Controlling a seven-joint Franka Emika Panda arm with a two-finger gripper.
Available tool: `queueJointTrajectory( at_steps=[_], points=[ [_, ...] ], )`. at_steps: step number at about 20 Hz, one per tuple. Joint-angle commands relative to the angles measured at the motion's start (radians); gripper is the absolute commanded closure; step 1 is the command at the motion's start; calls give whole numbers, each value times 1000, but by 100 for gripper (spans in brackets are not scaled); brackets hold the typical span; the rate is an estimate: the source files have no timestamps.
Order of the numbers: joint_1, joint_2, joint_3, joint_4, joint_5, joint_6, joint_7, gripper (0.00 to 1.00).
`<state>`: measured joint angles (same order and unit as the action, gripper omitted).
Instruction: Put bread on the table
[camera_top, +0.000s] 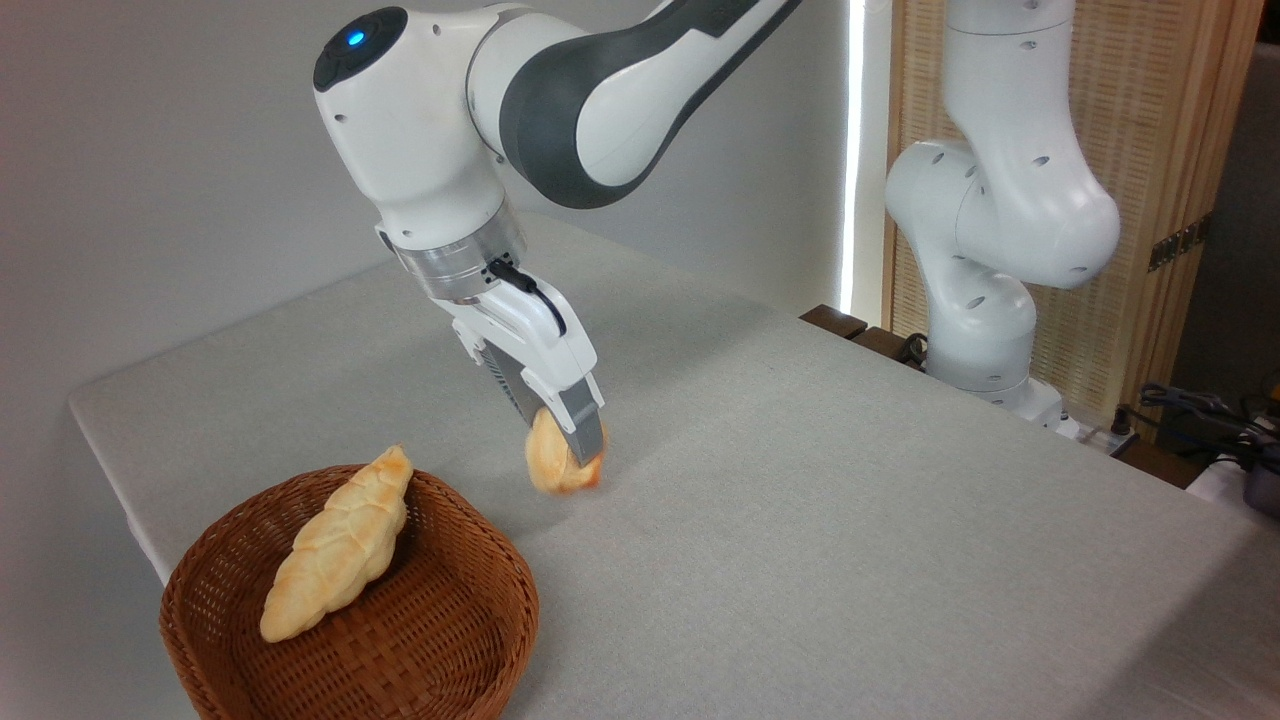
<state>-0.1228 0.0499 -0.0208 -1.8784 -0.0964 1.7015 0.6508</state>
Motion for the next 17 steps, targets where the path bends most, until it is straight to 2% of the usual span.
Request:
queueJointTrajectory(
  at_steps=[1,8,12,15,17],
  points=[
    [0,-7,-1,5,-14,-5,-10,0],
    [0,-16,10,42,-3,21,0,0],
    [3,-21,15,74,-2,101,0,0],
    [6,-21,15,76,30,176,-2,0],
    [8,-19,22,76,30,190,0,0]
  ],
)
